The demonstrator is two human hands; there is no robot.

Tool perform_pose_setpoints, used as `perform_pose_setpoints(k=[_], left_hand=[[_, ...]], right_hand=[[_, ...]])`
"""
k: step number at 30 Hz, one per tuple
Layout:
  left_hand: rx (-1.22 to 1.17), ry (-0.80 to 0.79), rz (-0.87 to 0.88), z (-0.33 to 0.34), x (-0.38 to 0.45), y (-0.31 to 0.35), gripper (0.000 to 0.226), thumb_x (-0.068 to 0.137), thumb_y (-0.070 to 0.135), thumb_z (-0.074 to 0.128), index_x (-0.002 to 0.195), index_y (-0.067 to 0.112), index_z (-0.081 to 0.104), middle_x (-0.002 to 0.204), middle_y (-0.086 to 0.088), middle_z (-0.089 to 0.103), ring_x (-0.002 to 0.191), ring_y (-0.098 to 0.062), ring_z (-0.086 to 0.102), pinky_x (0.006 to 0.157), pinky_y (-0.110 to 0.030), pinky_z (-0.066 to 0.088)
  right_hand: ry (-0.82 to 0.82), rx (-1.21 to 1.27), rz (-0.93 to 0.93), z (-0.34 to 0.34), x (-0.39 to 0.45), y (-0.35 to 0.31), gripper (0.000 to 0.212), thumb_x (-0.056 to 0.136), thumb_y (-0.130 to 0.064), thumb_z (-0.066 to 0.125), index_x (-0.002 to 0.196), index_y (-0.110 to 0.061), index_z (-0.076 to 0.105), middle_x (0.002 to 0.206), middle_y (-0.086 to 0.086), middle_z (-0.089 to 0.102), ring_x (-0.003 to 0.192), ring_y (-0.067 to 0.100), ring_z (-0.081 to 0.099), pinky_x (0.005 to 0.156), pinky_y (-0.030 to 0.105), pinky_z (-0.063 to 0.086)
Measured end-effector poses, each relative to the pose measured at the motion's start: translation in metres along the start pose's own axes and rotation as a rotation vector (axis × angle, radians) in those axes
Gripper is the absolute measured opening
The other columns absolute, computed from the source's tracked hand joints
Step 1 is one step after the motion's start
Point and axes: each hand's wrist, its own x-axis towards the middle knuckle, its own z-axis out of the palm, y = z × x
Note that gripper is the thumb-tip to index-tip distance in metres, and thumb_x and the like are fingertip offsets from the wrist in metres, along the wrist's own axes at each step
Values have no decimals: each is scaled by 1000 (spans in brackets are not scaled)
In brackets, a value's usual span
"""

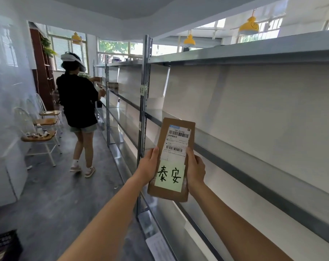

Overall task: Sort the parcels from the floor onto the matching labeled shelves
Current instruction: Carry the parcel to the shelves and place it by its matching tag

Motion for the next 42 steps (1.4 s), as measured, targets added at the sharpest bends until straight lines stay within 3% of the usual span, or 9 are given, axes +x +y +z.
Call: perform_pose_setpoints(k=[5, 9, 15, 20, 24, 28, 33, 38, 42], left_hand=[[24, 34, 21, -2, 61, -6, 48, 104, 50, 27, 126, 17, 54, 107, -7, 66, 97, -21, 64, 82, -29, 48], [49, 62, 44, -2, 106, -6, 38, 104, 49, 27, 113, 22, 52, 93, 2, 63, 86, -12, 62, 65, -18, 43], [61, 41, 22, -9, 151, -24, 40, 103, 51, 26, 120, 25, 51, 100, -2, 64, 91, -18, 61, 80, -30, 45], [85, 60, 26, -38, 199, -37, 51, 103, 52, 26, 129, 18, 54, 106, -5, 65, 100, -24, 62, 91, -36, 47], [69, 58, 31, -69, 240, -56, 47, 103, 51, 28, 121, 18, 56, 104, -6, 67, 98, -24, 65, 83, -33, 49], [66, 15, 36, -94, 281, -71, 44, 102, 53, 28, 115, 21, 56, 99, -6, 69, 95, -24, 67, 83, -38, 55], [58, -30, 73, -114, 325, -82, 37, 104, 47, 27, 108, 20, 52, 87, 4, 63, 82, -12, 62, 64, -20, 45], [5, -74, 62, -125, 368, -102, 37, 103, 50, 28, 106, 23, 53, 93, -4, 69, 87, -19, 68, 82, -40, 58], [0, -69, 52, -133, 401, -127, 43, 102, 54, 28, 115, 23, 54, 98, -6, 71, 92, -22, 69, 84, -42, 57]], right_hand=[[-34, 22, -10, 25, 50, -6, 47, 95, -57, 56, 120, -17, 63, 109, 4, 70, 84, 8, 64, 63, 22, 44], [-50, 36, -15, 49, 90, -12, 55, 89, -63, 59, 117, -16, 64, 109, 6, 74, 91, 20, 73, 78, 34, 59], [-46, 50, 9, 81, 126, 1, 74, 71, -77, 57, 118, -20, 65, 107, 4, 75, 92, 21, 74, 88, 44, 61], [-38, 52, -4, 127, 153, 0, 54, 90, -63, 57, 119, -18, 64, 109, 5, 73, 92, 20, 73, 78, 33, 59], [-36, 53, -31, 175, 174, 1, 49, 95, -57, 54, 122, -17, 62, 110, 5, 72, 83, 11, 68, 60, 21, 45], [-8, 72, -20, 216, 194, 8, 50, 96, -55, 54, 124, -14, 62, 113, 7, 72, 80, 10, 66, 59, 21, 44], [48, 75, -19, 255, 220, 9, 49, 96, -54, 55, 125, -15, 62, 114, 7, 71, 81, 8, 66, 60, 20, 44], [66, 69, -6, 289, 247, 15, 49, 95, -57, 55, 122, -16, 63, 110, 6, 72, 86, 14, 70, 62, 22, 49], [73, 42, -6, 315, 274, 32, 48, 95, -56, 55, 118, -14, 64, 108, 7, 74, 86, 16, 70, 63, 23, 49]])
